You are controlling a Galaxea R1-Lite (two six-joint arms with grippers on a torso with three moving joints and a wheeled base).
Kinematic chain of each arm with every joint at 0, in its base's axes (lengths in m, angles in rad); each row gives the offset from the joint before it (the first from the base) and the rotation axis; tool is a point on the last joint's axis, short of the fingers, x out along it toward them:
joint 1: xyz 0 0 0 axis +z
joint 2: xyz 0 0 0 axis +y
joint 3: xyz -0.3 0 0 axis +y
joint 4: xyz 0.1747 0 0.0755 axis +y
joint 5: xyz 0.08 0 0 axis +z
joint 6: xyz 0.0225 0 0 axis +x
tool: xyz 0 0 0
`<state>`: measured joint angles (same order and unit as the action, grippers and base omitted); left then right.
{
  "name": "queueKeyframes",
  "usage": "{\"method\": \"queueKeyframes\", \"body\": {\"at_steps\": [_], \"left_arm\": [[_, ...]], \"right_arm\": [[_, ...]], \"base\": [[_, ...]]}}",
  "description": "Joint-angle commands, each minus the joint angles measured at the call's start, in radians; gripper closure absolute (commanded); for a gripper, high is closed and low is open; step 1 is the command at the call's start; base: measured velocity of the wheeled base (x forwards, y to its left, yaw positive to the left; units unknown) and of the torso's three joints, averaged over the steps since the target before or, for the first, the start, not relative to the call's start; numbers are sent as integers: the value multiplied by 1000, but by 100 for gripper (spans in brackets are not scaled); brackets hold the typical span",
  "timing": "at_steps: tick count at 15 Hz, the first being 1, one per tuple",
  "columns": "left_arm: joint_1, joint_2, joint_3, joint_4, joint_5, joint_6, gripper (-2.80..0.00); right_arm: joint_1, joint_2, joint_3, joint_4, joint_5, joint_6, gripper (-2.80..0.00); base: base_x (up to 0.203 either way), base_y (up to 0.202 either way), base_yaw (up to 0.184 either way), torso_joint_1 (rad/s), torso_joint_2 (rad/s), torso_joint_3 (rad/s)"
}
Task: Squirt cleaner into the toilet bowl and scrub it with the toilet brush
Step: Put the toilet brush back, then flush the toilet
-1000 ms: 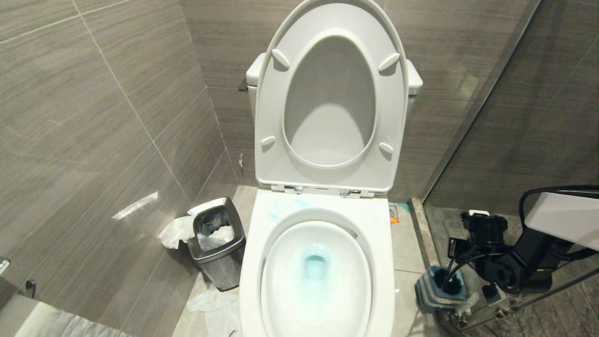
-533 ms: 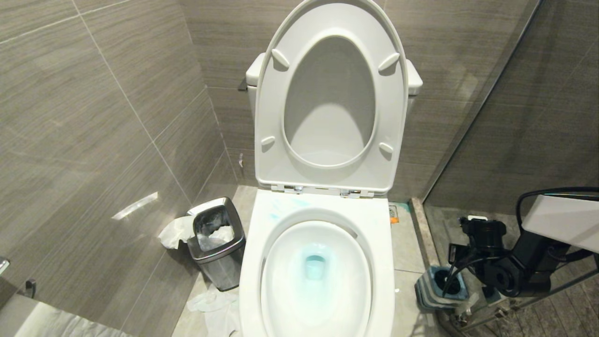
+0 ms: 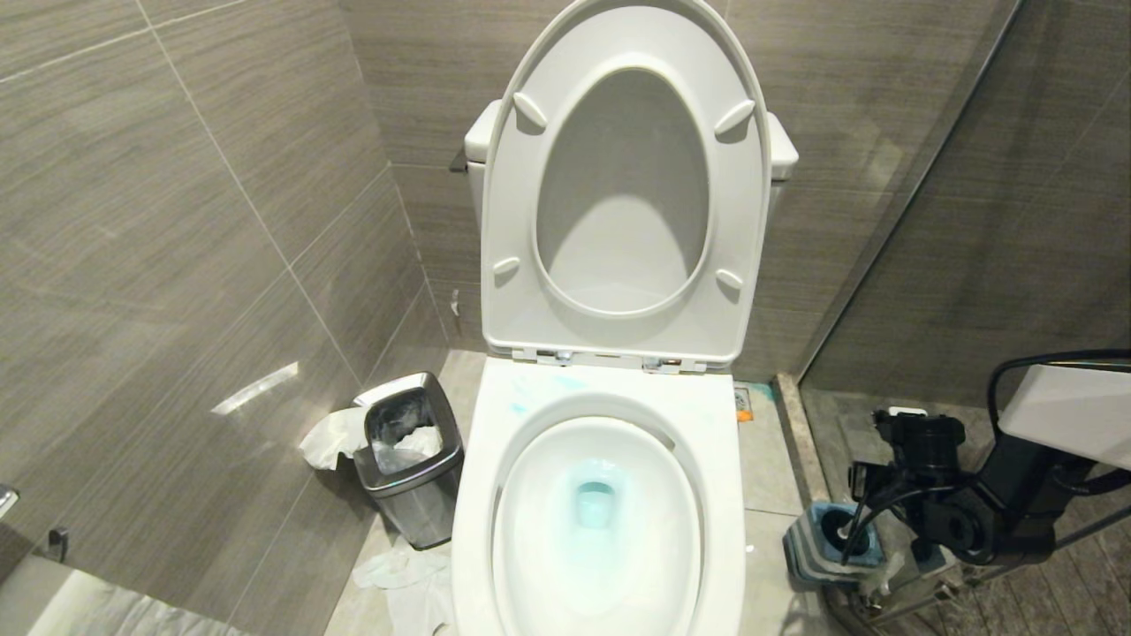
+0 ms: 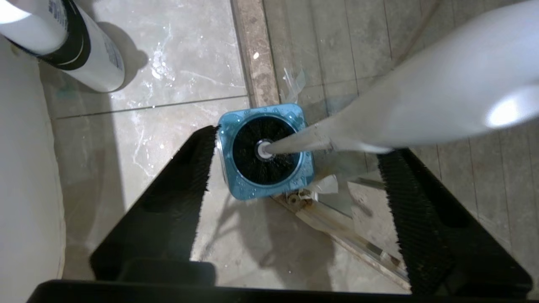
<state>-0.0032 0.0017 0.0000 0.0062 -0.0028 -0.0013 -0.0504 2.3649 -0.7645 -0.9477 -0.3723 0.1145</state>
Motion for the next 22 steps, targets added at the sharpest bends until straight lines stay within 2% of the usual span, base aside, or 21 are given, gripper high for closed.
{"method": "queueKeyframes", "body": {"at_steps": [1, 6, 10, 17, 22], "left_arm": [[0, 0, 2, 0, 0, 0, 0], [0, 0, 2, 0, 0, 0, 0], [0, 0, 2, 0, 0, 0, 0], [0, 0, 2, 0, -1, 0, 0], [0, 0, 2, 0, 0, 0, 0]], "right_arm": [[0, -65, 53, -3, 10, -1, -280], [2, -239, 311, 1, 93, -7, -280], [1, -452, 448, 1, 182, -10, -280], [7, -810, 461, -8, 354, -160, -280], [12, -1076, 471, -7, 382, -192, -280]], "base": [[0, 0, 0, 0, 0, 0], [0, 0, 0, 0, 0, 0], [0, 0, 0, 0, 0, 0], [0, 0, 0, 0, 0, 0], [0, 0, 0, 0, 0, 0]]}}
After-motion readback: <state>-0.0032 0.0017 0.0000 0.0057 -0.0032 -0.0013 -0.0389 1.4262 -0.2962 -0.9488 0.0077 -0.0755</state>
